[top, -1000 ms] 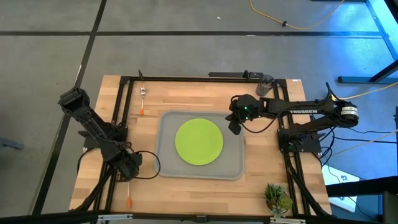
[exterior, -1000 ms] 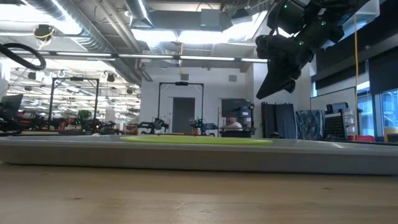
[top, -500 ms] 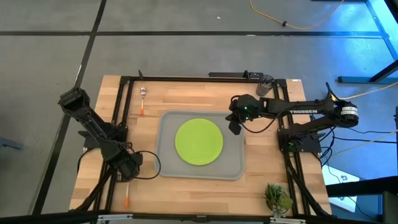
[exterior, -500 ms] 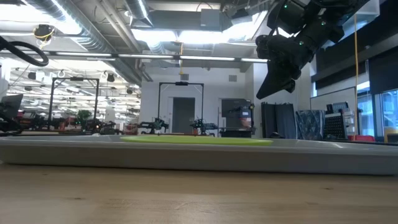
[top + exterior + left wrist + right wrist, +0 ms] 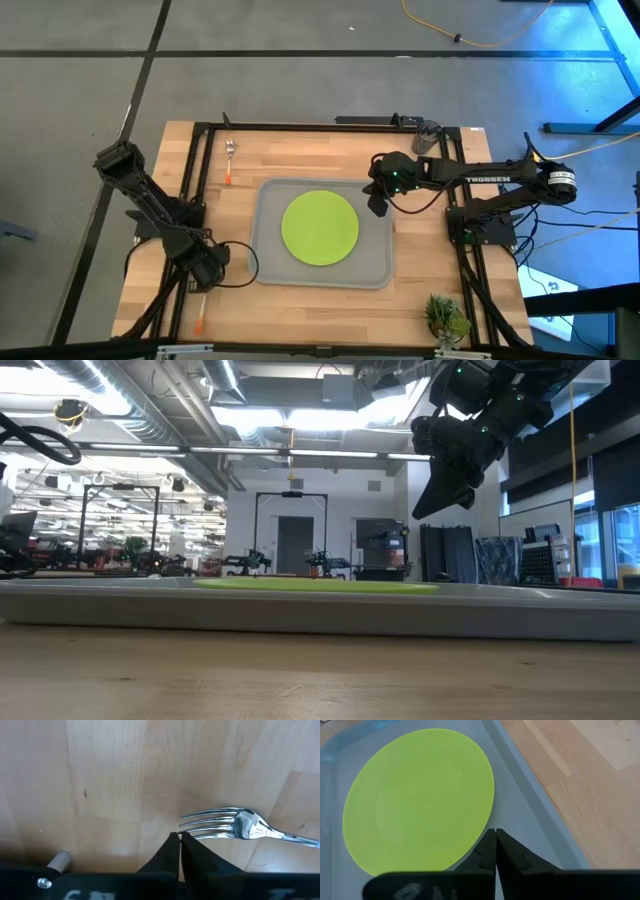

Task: Pick and place plate/cup/fork/spoon on tray
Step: Put the orange fork on the gray serving tray to the left side of the green plate

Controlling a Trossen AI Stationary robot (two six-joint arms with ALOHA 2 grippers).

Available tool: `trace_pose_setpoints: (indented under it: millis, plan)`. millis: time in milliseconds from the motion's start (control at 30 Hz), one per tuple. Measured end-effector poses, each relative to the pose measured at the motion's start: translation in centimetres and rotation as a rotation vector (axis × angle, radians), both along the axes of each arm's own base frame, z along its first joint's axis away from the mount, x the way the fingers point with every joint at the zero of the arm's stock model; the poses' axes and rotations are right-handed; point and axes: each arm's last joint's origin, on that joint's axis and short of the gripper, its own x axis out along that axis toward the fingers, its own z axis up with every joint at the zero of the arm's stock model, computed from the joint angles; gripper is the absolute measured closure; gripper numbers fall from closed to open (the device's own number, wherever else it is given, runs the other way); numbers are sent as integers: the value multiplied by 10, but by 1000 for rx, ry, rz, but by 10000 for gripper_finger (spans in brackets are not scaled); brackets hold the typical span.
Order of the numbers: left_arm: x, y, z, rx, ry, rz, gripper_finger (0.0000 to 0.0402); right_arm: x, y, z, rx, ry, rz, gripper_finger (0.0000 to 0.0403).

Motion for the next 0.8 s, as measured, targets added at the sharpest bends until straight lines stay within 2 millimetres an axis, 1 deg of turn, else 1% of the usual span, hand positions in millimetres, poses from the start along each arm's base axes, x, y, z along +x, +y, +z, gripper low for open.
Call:
trace_pose_setpoints:
  millis: [233, 333, 533, 667, 800]
  plan:
    - [0, 0, 0, 1, 9, 66, 401, 0, 0, 0, 1, 0, 0, 397]
    - [2, -2, 5, -12, -2, 69, 401, 0, 0, 0, 3, -1, -3, 397]
    - [5, -1, 24, -34, -32, 88, 401, 0, 0, 0, 2, -1, -3, 397]
    - [6, 7, 39, -4, -56, 119, 401, 0, 0, 0, 2, -2, -3, 397]
    - [6, 19, 54, 77, -75, 149, 401, 0, 0, 0, 2, -2, -4, 397]
